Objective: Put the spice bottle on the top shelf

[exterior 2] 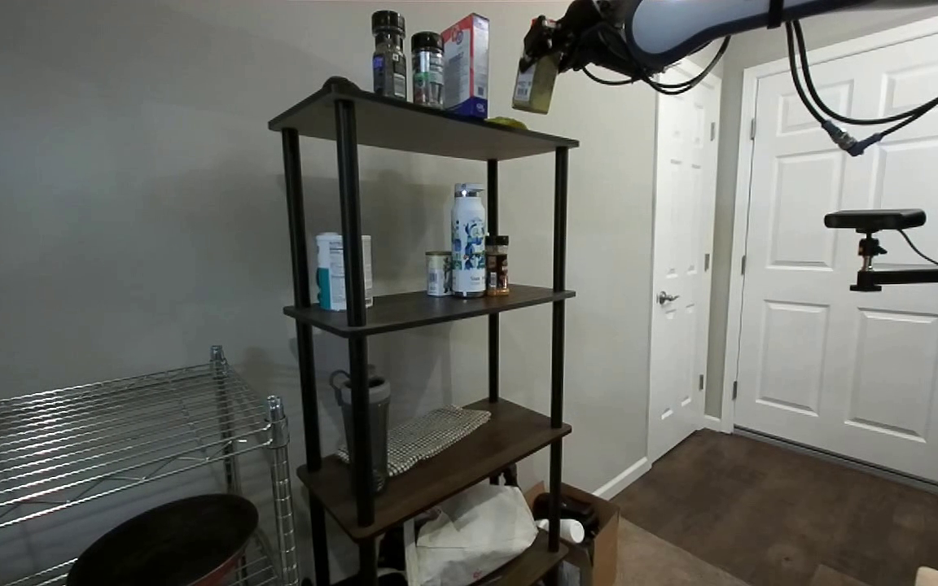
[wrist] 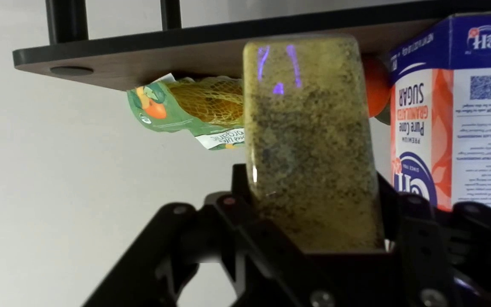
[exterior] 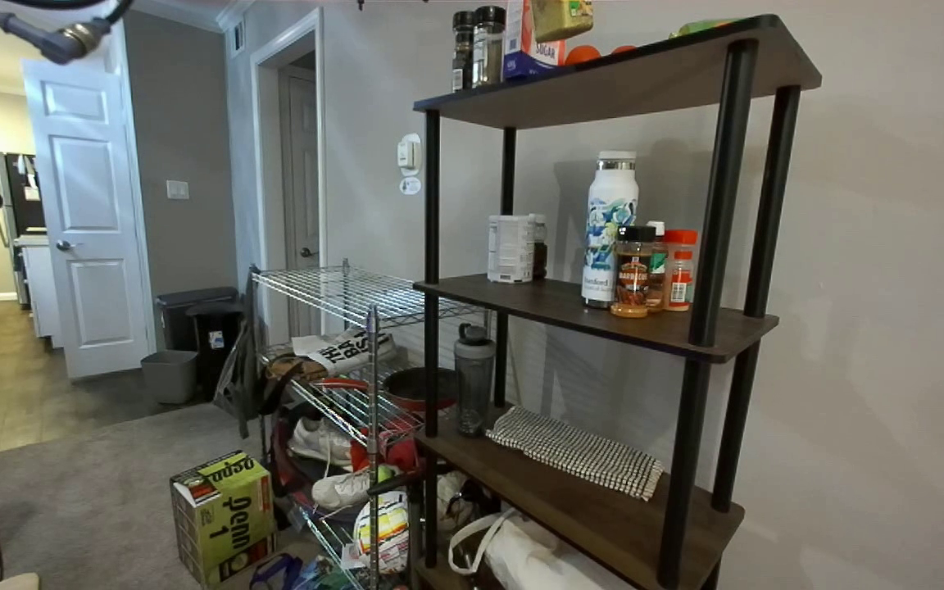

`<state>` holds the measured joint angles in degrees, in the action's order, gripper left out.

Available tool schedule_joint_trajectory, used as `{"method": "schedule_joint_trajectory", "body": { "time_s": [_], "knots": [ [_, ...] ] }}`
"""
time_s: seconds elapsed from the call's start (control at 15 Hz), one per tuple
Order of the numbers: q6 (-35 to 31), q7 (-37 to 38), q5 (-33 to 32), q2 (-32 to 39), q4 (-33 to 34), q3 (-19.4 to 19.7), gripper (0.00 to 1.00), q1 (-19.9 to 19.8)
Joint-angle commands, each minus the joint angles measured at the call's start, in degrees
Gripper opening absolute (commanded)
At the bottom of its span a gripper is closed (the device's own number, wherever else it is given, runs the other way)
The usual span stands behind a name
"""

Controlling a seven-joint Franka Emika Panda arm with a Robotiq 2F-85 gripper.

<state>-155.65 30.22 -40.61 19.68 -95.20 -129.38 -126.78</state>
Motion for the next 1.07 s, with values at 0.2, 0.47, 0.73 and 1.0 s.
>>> {"method": "schedule_joint_trajectory", "body": {
  "time_s": [0.2,0.47,0.73,1.0],
  "knots": [
    [1.61,-2.34,1.89,-0.12,2.95,2.33,0.39,3.95],
    [2.73,-2.74,1.98,-0.02,4.05,3.83,0.39,6.07],
    [3.87,-2.70,1.78,-0.12,5.05,5.31,0.39,7.96],
    [4.35,-2.72,1.57,-0.20,5.66,6.92,0.39,9.95]
  ]
}}
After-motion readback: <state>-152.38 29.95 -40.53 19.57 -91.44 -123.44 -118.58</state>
